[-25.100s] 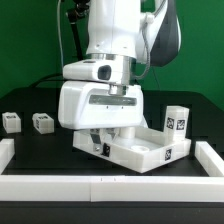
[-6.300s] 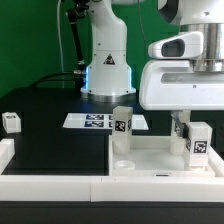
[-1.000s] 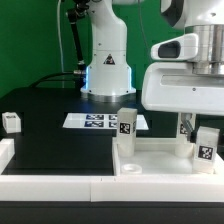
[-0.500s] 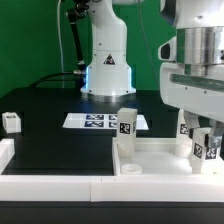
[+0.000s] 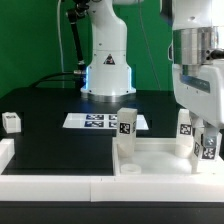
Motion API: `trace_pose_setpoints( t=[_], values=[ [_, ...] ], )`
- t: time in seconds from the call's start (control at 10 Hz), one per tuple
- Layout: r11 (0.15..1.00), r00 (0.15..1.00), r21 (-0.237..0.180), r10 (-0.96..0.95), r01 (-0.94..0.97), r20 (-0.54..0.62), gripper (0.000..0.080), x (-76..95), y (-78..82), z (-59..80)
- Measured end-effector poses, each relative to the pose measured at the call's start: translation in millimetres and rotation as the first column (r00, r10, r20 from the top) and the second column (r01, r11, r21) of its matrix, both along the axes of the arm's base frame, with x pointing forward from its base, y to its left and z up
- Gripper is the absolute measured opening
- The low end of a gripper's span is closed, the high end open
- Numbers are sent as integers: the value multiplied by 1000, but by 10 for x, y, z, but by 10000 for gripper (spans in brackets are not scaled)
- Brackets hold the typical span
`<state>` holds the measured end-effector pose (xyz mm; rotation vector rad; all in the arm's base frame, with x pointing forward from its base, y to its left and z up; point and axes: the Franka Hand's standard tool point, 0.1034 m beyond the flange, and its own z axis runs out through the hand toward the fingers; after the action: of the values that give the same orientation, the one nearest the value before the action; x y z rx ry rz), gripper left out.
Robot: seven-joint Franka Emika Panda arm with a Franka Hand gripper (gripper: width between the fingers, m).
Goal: Assemble square table
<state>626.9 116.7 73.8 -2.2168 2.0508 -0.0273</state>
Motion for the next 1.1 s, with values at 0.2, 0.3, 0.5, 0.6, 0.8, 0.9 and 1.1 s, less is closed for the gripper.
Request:
trace_pose_setpoints(
  t=[0.2, 0.3, 0.5, 0.6, 0.8, 0.9, 1.1],
  values=[
    [892, 897, -105, 443, -439, 7, 609, 10, 99, 19],
    [826, 831, -120, 556, -551, 9, 609, 17, 113, 20],
    [746, 753, -135, 658, -652, 0, 642, 19, 95, 17],
    [678, 687, -151, 727, -720, -8, 649, 25, 86, 15],
    [299, 320, -215, 945, -930, -68, 649, 88, 50, 33],
    [218, 240, -219, 968, -951, -78, 649, 106, 34, 45],
    [258, 279, -217, 958, -942, -72, 545, 100, 37, 40]
  ],
)
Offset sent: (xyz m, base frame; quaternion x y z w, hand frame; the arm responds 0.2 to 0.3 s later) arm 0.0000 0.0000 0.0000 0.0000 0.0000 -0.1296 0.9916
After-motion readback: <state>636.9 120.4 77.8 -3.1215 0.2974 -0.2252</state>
